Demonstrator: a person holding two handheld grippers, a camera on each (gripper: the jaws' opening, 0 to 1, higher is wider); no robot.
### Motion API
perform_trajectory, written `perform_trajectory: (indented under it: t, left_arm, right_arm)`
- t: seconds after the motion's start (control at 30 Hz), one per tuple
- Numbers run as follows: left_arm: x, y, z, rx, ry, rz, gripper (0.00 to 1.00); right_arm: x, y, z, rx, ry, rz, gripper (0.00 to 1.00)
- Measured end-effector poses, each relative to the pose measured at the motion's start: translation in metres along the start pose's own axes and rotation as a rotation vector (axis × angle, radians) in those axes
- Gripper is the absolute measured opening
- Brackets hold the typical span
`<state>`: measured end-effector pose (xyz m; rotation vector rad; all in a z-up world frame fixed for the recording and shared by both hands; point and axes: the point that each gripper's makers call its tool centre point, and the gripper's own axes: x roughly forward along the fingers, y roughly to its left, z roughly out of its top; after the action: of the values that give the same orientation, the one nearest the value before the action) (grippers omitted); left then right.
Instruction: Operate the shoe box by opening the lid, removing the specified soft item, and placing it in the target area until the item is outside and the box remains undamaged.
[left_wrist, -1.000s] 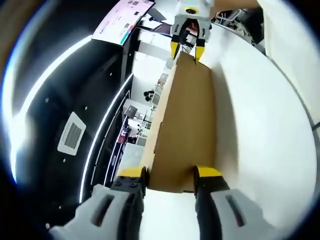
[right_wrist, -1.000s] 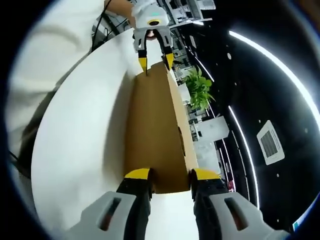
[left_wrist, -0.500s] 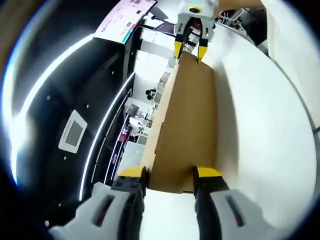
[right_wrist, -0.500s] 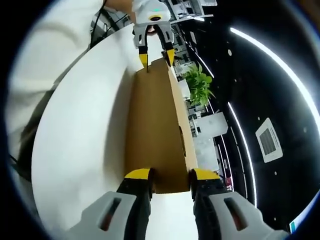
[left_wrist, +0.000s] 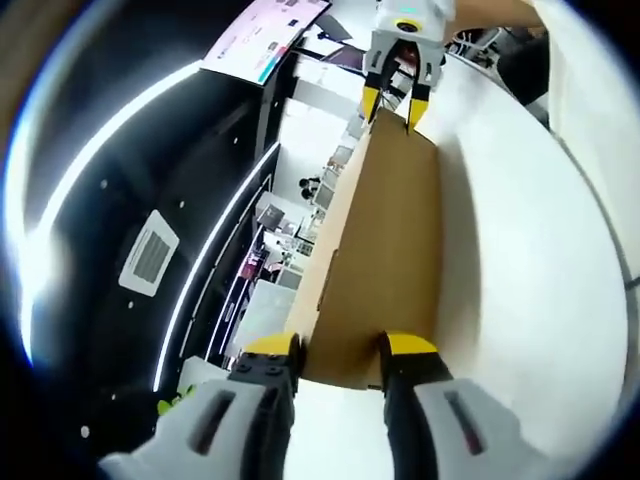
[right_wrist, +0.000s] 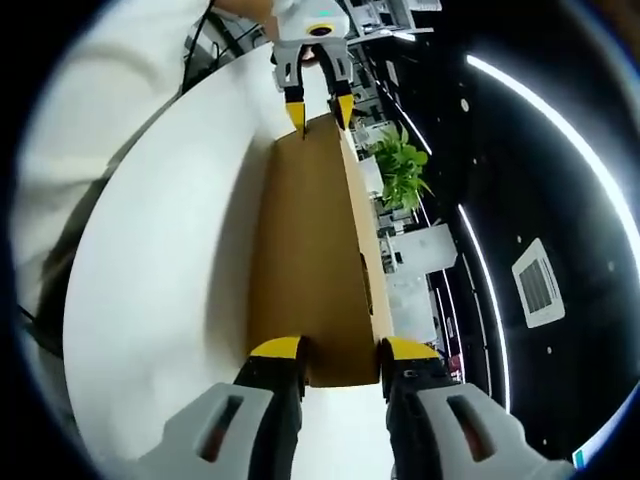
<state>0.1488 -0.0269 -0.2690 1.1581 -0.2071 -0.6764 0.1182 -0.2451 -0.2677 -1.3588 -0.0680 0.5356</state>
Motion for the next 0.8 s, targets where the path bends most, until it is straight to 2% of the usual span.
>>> perform_trajectory:
  t: [0.33, 0.53, 0.8]
  left_arm:
    - [-0.0004, -0.0004, 0.0006, 0.001, -0.013, -0.001, 0.35]
    - [-0.0007, 0.0044, 0.0032, 0.017, -0.012, 0.022, 0.36]
    - [-0.0009, 0.0071, 0.0049, -0.010, -0.021, 0.037, 0.36]
  right_arm:
    - [-0.0009, -0.0024, -0.0009, 0.020, -0.007, -0.002, 0.29]
    - [-0.0022, -0.0055, -0.0007, 0.032, -0.015, -0.004, 0.29]
    - [-0.0038, -0.0082, -0.0002, 0.034, -0.016, -0.013, 0.29]
